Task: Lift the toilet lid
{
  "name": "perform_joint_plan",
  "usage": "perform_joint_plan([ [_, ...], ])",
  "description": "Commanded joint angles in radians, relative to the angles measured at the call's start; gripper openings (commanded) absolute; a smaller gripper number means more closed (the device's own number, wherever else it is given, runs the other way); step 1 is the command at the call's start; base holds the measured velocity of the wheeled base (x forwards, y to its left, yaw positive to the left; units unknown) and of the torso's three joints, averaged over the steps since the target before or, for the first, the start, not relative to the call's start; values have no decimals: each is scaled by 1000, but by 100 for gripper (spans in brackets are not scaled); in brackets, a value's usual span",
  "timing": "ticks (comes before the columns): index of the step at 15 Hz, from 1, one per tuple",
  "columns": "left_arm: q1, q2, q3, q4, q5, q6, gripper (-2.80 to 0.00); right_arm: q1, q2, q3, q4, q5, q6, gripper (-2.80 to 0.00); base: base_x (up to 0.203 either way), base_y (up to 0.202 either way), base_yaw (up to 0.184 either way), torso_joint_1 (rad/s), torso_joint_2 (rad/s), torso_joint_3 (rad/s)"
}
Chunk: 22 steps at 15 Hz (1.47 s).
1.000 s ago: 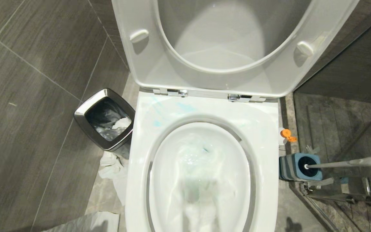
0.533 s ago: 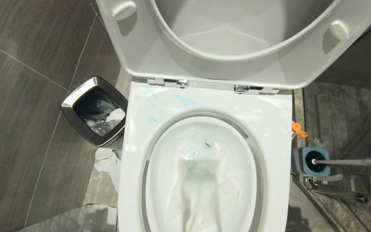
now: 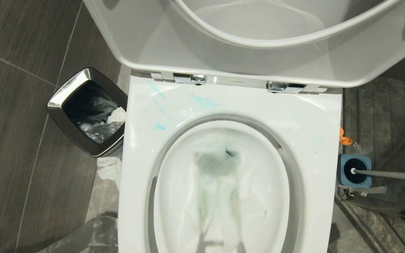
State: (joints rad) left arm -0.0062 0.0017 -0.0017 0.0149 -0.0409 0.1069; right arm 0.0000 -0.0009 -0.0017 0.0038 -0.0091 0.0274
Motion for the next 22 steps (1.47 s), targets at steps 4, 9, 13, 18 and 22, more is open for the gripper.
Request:
perform_joint_plan([
  [4, 0, 1, 0, -1, 12, -25, -280, 0, 1, 0, 1, 0, 0, -280, 0, 0, 0, 1, 1, -15],
  [9, 0, 1, 0, -1, 16, -82, -280, 0, 1, 0, 1, 0, -1, -280, 0, 0, 0, 0, 0, 0],
  [13, 0, 1, 0, -1, 16, -84, -280, 0, 6, -7, 22, 3, -28, -280, 0, 0, 0, 0, 0, 0],
  [18, 0, 1, 0, -1, 16, -85, -280, 0, 31, -29, 80, 8, -70, -280, 0, 0, 0, 0, 0, 0],
  [22, 0, 1, 0, -1, 16, -85, -280, 0, 38, -44, 86, 8, -72, -280, 0, 0, 0, 0, 0, 0],
])
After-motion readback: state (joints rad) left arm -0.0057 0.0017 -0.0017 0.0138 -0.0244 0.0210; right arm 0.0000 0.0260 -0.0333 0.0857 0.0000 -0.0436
